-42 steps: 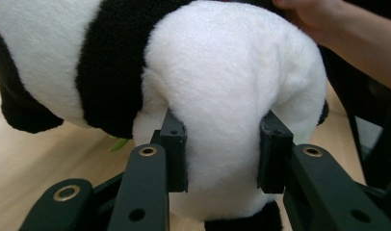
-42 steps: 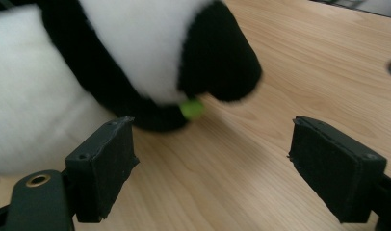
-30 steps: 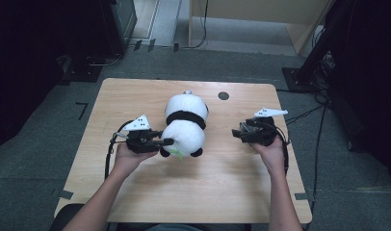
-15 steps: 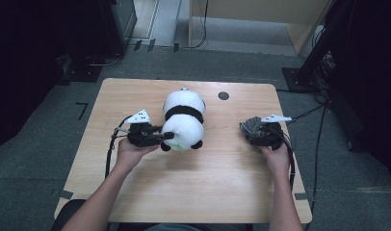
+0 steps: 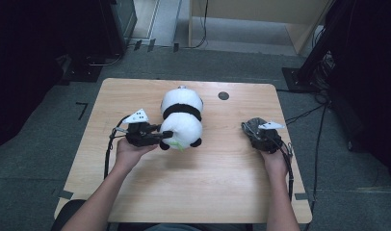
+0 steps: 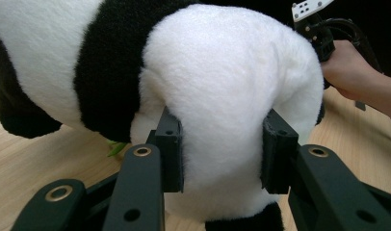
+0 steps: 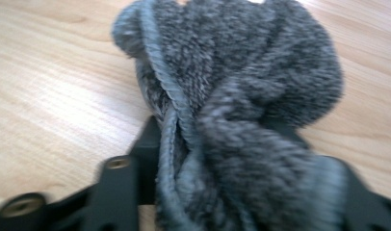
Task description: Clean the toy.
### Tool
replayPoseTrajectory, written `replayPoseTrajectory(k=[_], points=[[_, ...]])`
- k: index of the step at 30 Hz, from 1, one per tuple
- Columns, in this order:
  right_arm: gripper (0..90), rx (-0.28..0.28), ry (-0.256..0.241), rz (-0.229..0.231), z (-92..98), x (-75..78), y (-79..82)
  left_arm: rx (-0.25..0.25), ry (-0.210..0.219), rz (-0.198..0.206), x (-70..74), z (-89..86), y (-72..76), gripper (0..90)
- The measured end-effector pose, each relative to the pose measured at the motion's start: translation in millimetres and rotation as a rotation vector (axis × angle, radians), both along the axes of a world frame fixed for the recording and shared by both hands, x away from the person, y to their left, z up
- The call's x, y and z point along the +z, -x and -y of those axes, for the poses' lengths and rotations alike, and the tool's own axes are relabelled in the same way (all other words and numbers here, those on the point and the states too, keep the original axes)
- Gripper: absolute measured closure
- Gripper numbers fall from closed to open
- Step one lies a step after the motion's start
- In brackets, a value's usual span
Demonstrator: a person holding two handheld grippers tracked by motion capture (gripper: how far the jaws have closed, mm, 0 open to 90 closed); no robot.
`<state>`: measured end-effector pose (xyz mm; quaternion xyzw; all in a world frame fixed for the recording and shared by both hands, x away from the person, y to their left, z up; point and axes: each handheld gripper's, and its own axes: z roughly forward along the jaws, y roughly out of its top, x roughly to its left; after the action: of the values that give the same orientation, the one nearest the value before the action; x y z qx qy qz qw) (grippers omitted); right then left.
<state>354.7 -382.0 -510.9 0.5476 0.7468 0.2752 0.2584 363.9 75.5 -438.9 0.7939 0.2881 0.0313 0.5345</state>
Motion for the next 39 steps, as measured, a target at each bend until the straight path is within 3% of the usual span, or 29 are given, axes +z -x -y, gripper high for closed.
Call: replayPoseTrajectory(k=[3, 5, 7, 10, 13, 17, 24, 30, 39], points=[[69.8, -0.070, -0.015, -0.032, -0.2, 8.4, -0.5, -0.001, -0.002, 0.000, 0.1, 0.8, 0.7, 60.8], [71.2, -0.063, -0.040, -0.018, -1.9, 14.2, 0.6, 0.000, 0.002, 0.001, 0.3, 1.2, 1.1, 60.7], [71.1, -0.045, -0.094, -0.003, -5.3, 22.7, 1.9, 0.001, 0.003, 0.002, 0.5, 1.9, 1.5, 60.8], [71.1, -0.001, -0.196, 0.063, -16.8, 44.3, 8.5, -0.001, 0.000, 0.003, 0.3, 3.6, 2.2, 60.7], [71.0, 0.080, -0.274, 0.124, -38.0, 67.8, 18.2, -0.001, -0.007, 0.003, 0.0, 5.7, 3.4, 60.7], [71.0, 0.203, -0.286, 0.174, -72.6, 90.8, 30.1, -0.005, -0.011, 0.007, -0.1, 8.0, 5.0, 60.8], [70.6, 0.393, -0.308, 0.204, -126.8, 113.2, 45.1, -0.001, -0.011, 0.008, -1.9, 10.6, 8.6, 60.8], [70.1, 0.488, -0.352, 0.204, -152.8, 119.2, 53.4, 0.000, -0.012, 0.012, -2.6, 16.2, 13.0, 60.8], [70.3, 0.570, -0.320, 0.183, -174.9, 110.9, 61.6, 0.040, -0.023, 0.016, -2.4, 14.8, 13.5, 60.9]])
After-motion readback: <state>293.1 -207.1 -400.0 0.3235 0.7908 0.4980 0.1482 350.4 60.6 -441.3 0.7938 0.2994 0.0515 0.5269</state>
